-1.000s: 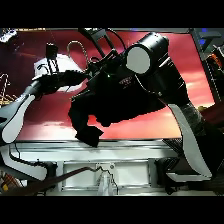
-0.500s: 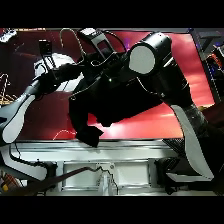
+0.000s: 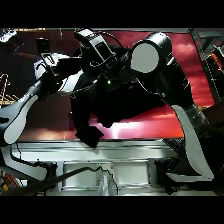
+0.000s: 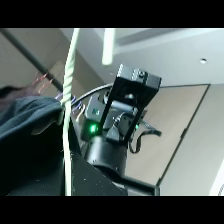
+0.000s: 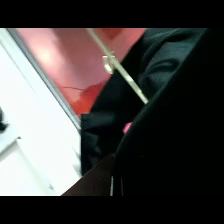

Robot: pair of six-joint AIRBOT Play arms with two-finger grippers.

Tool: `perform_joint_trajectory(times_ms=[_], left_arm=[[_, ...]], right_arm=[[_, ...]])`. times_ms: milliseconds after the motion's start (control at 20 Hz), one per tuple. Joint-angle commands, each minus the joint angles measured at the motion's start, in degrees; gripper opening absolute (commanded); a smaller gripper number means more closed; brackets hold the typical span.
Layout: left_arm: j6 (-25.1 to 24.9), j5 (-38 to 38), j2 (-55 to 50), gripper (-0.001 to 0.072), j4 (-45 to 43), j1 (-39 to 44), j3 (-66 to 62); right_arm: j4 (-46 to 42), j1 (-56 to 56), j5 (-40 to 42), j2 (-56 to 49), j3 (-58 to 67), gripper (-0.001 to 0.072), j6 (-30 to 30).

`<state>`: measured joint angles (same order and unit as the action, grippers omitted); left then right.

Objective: Fold the clothes and pants, and hang the long-sleeved shirts on hangers.

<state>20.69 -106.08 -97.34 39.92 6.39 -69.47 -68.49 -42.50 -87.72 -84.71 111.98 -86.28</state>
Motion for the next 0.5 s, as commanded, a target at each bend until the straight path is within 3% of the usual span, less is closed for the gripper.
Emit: perform_joint_trajectory(times_ms=[0, 200, 450], left_arm=[[-0.55, -0.07, 0.02, 0.0007, 3.74, 0.15, -0.07], [-1.97, -0.02, 0.02, 0.0008, 0.33, -0.11, -0.07], [-2.93, 0.39, -0.02, 0.0008, -13.49, -0.15, -0.04]], right_arm=[[2.89, -0.04, -0.35, 0.00, -0.02, 0.0021, -0.04], [-1.05, 0.37, 4.81, 0.07, 0.00, 0.0021, -0.04], [-5.60, 5.31, 16.52, 0.04, -0.02, 0.0020, -4.70]])
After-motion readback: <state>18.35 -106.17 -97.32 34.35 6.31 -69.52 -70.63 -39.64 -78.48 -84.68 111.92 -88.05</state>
